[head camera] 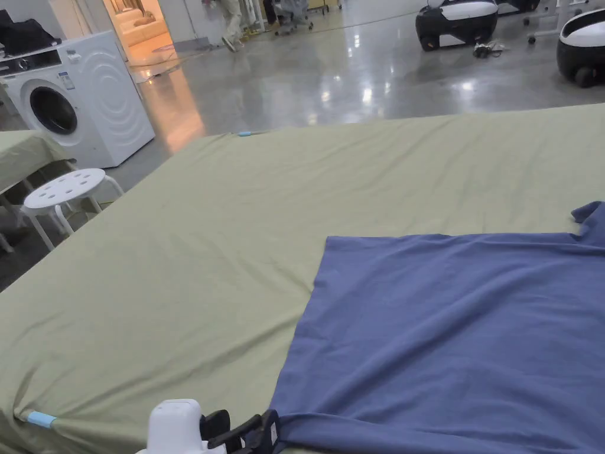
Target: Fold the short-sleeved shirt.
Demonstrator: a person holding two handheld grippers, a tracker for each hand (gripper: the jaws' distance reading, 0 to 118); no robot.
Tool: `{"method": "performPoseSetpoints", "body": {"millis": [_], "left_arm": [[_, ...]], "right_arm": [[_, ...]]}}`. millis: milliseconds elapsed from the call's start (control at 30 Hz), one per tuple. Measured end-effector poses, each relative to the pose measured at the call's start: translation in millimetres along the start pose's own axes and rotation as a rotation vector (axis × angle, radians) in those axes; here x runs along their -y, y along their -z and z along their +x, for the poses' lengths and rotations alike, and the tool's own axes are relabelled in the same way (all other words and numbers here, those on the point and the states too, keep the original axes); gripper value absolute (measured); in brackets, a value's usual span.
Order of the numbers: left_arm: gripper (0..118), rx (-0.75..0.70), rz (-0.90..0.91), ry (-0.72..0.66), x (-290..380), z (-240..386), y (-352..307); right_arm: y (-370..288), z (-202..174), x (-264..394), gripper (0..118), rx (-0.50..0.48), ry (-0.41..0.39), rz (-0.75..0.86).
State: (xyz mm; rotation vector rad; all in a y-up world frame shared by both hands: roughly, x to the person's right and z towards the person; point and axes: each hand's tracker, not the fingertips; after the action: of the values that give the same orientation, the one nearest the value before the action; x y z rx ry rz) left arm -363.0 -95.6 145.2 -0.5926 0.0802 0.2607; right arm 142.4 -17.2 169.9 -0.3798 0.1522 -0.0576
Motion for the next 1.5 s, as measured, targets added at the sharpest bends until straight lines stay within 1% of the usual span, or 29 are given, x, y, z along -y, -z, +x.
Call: {"method": "performPoseSetpoints", "body": {"millis": [100,167,200,233,267,333,400,500,533,567,600,633,667,767,867,900,933,967,1033,1067,1100,1133,1167,1200,1233,1333,1400,1433,1500], "left_arm": [[58,0.029,-0.065,-0.012,8.4,0.4,25.6],[32,0.019,-0.093,-0.033,12.4,-6.3,41.5],[27,0.003,-0.103,-0.030,13.7,-6.5,46.0],[14,0.003,-0.087,-0.036,12.6,-6.7,44.8],[5,0.023,-0.075,-0.052,8.5,-6.8,41.7],[3,0.031,-0.095,-0.041,10.7,-3.9,46.9],[3,-0.011,-0.123,0.046,15.3,7.1,53.1],[3,-0.029,-0.130,0.077,15.1,15.1,53.8],[3,-0.026,-0.134,0.072,14.7,10.3,54.8],[3,-0.023,-0.141,0.067,15.0,5.0,55.8],[3,-0.019,-0.147,0.060,14.1,2.9,56.8],[3,-0.015,-0.147,0.051,13.7,1.5,57.4],[3,-0.014,-0.148,0.049,13.7,0.7,58.0],[3,-0.021,-0.146,0.059,14.6,9.7,54.5],[3,-0.033,-0.141,0.076,16.4,10.7,55.4],[3,-0.034,-0.140,0.077,16.2,10.5,55.4],[3,-0.033,-0.140,0.075,16.0,11.3,54.6],[3,-0.032,-0.140,0.071,15.8,12.6,53.2],[3,-0.028,-0.140,0.065,14.7,10.8,53.1],[3,-0.027,-0.140,0.063,14.5,10.5,53.0],[3,-0.026,-0.139,0.060,15.6,10.6,52.9],[3,-0.028,-0.138,0.059,15.4,10.6,52.8],[3,-0.031,-0.138,0.059,15.1,11.3,52.8],[3,-0.035,-0.138,0.064,14.8,12.3,52.5],[3,-0.041,-0.138,0.074,15.7,15.3,52.0],[3,-0.039,-0.133,0.091,7.5,18.5,43.7],[3,0.036,-0.117,0.010,-11.3,18.7,34.7],[3,0.035,-0.043,-0.015,-24.1,20.4,27.1],[3,0.043,-0.027,0.013,-49.4,24.5,29.4]], "right_arm": [[-2.1,5.8,2.2,0,0.018,-0.004,-0.007],[-3.8,10.2,3.9,0,0.032,-0.004,-0.014],[-4.7,12.4,4.5,0,0.038,-0.004,-0.021],[-5.9,15.0,6.4,0,0.050,-0.003,-0.028],[-7.3,17.3,7.7,0,0.061,-0.002,-0.032],[-9.4,24.3,10.8,0,0.075,0.005,-0.043],[-8.6,31.5,14.0,0,0.091,0.026,-0.062],[-9.6,44.8,20.6,0,0.121,0.092,-0.070],[-8.4,52.9,24.7,13,0.104,0.141,-0.078],[-4.6,61.3,28.7,39,0.092,0.174,-0.110],[2.8,69.3,34.1,70,0.100,0.205,-0.168],[10.0,71.6,39.9,92,0.141,0.225,-0.231],[13.9,74.9,46.3,90,0.165,0.231,-0.243],[31.1,84.3,64.7,90,0.170,0.237,-0.341],[48.9,87.6,74.9,88,0.210,0.223,-0.422],[52.5,87.0,76.0,82,0.206,0.225,-0.453],[56.8,88.3,77.7,59,0.194,0.238,-0.476],[60.4,88.4,78.8,57,0.176,0.248,-0.495],[58.3,86.2,79.6,55,0.192,0.222,-0.467],[58.2,85.5,78.9,49,0.190,0.206,-0.473],[57.8,84.5,79.2,37,0.192,0.191,-0.470],[56.4,82.5,78.9,18,0.194,0.182,-0.460],[53.1,85.4,80.4,8,0.188,0.179,-0.460],[51.9,84.8,79.6,8,0.152,0.192,-0.440],[52.4,81.0,78.0,8,0.159,0.195,-0.442],[48.4,63.0,66.6,7,0.172,0.120,-0.395],[48.1,63.1,53.0,7,0.148,0.141,-0.363],[47.6,60.3,40.4,7,0.143,0.141,-0.311],[62.5,64.9,19.7,7,0.130,0.120,-0.284]]}}
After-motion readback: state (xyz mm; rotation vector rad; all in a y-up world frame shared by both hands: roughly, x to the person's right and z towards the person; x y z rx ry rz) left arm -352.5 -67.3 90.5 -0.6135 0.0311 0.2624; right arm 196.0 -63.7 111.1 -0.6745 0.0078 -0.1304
